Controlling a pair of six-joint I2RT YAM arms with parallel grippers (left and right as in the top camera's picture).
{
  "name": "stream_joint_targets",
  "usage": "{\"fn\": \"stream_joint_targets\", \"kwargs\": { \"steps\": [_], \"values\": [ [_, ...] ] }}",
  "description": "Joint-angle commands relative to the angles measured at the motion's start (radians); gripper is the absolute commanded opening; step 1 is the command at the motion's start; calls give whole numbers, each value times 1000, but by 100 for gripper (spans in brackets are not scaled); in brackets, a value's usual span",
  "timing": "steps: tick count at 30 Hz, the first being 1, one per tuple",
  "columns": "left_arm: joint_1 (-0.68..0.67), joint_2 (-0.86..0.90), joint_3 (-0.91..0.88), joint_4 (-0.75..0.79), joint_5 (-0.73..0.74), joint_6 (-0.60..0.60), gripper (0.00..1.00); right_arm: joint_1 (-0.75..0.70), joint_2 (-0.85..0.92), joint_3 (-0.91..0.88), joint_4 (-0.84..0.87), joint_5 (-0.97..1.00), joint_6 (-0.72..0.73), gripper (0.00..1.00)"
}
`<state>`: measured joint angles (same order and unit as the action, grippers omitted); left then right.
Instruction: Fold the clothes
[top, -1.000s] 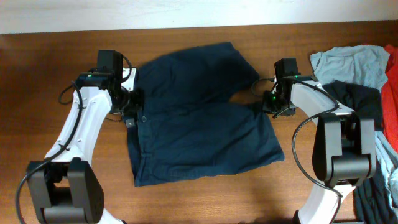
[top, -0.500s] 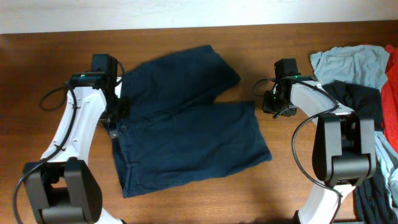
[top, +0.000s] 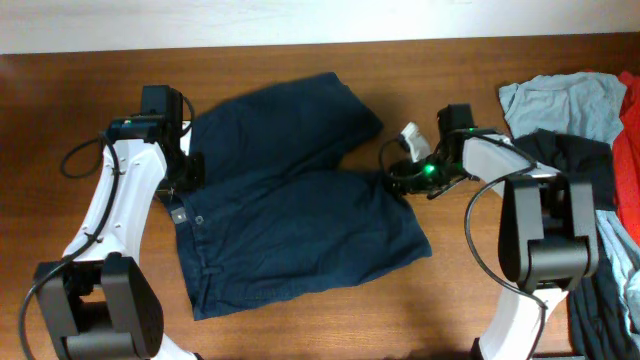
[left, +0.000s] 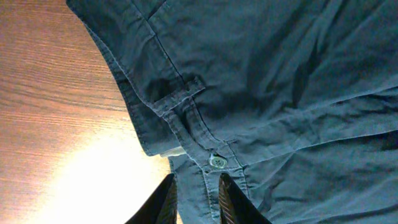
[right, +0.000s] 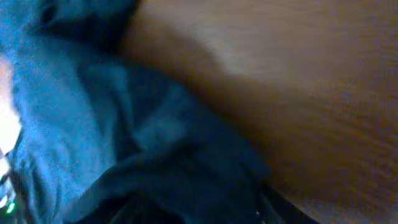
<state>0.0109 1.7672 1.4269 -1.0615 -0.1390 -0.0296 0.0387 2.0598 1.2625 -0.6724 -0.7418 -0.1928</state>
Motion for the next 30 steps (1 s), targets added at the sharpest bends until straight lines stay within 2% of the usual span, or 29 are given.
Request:
{"fn": "stream_joint_targets", "kwargs": {
  "steps": [1, 5, 9, 13, 20, 22, 24, 26, 27, 30],
  "values": [
    [4, -16, 23, 10, 4, 8, 24, 0, 30, -18, 5, -95, -55, 36],
    [4, -16, 23, 15, 35, 8, 24, -43, 22, -11, 11, -51, 0, 24],
    [4, -16, 23, 31, 46, 8, 24, -87, 9, 6, 6, -50, 23, 22],
    [4, -16, 23, 35, 46, 8, 24, -128, -27, 54, -8, 56, 98, 17],
    [4, -16, 23, 35, 46, 8, 24, -144, -104, 128, -16, 225, 132, 16],
    [4, -16, 23, 36, 46, 8, 24, -144, -108, 140, -8, 228, 132, 24],
    [4, -16, 23, 37, 46, 8, 24, -139, -107, 140, -22, 227, 131, 43],
    [4, -16, 23, 37, 46, 8, 24, -129, -105, 140, -51, 222, 132, 56],
    [4, -16, 23, 38, 46, 8, 24, -118, -103, 138, -67, 202, 131, 59],
    [4, -16, 23, 47, 46, 8, 24, -71, -88, 138, -87, 172, 135, 61]
  ]
}}
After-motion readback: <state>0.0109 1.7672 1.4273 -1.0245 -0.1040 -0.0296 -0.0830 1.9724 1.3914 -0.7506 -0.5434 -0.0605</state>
